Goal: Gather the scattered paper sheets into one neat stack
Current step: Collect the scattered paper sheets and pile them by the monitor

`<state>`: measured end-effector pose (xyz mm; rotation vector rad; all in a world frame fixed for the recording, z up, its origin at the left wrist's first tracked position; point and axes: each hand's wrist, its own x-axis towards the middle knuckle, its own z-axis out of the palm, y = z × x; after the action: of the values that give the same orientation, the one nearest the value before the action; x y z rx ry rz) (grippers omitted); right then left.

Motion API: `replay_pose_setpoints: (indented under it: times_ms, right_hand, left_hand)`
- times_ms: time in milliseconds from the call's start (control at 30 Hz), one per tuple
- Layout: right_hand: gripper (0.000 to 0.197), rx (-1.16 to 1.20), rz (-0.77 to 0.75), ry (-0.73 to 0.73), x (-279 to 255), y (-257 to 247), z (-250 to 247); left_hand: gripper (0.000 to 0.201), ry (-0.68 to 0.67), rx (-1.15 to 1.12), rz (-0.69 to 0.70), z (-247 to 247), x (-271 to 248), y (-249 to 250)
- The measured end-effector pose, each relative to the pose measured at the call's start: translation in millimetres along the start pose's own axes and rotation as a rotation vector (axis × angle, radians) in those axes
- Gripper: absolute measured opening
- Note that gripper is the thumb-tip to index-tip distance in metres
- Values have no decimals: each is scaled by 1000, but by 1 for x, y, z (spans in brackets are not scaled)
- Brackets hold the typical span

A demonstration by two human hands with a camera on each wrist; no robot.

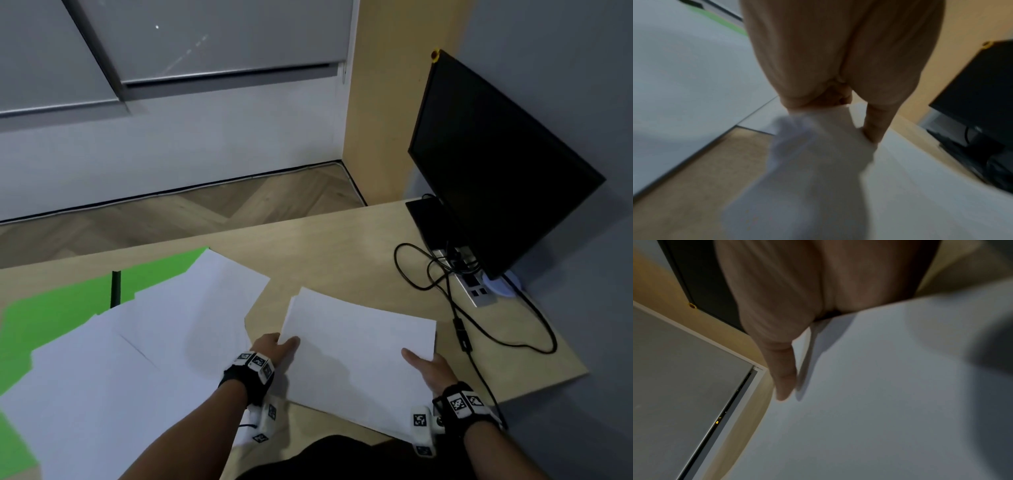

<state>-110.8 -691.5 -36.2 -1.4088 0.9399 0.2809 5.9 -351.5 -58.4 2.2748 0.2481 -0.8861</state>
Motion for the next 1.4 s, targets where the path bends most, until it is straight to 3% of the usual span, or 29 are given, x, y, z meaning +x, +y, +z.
replay_pose_setpoints:
  times_ms: [67,200,300,433,567,700,800,833,933,1000,1100,1200,1267,1400]
  right_hand:
    - [30,-44,23,-17,4,3,1]
    - [31,-123,40,-25,6,-1,3]
    - [26,-120,3,-65,6,-10,9]
    - [35,-83,-206,-11,-1,-40,26]
    - [17,13,-421,115,-42,-91,39]
    - [26,30,-583,57,-53,-116,29]
    - [25,76,-462,-26,-31,-104,18]
    - [27,57,-483,-43,-28,-99,18]
    - [49,33,-495,-46,-29,-86,22]
    - [47,87,-463,-48,-29,-79,26]
    - [35,127,-465,-40,-29,-78,29]
    - [21,97,-577,-12,-31,-87,27]
    - [24,111,-633,33,-29,-92,21]
    - [31,-9,-592,57,-21,-95,25]
  left_hand:
    - [69,-13,3,42,-1,-2,-4]
    - [49,-77,-103,70,-8,-10,-5]
    - [54,-61,-141,68,-9,-12,-6]
    - [38,112,-209,192,-18,-21,15]
    - [35,402,-580,339,-52,-37,60]
    - [21,423,-651,483,-80,-56,83]
    - [21,313,-594,449,-78,-54,69]
    - [17,301,-556,450,-73,-52,60]
    - [20,284,-490,392,-55,-50,46]
    - [38,321,-540,332,-48,-53,42]
    - [26,358,-698,247,-44,-54,37]
    - [16,360,-713,340,-57,-65,49]
    - [15,391,-751,404,-67,-73,65]
    - [20,422,-829,384,-67,-68,78]
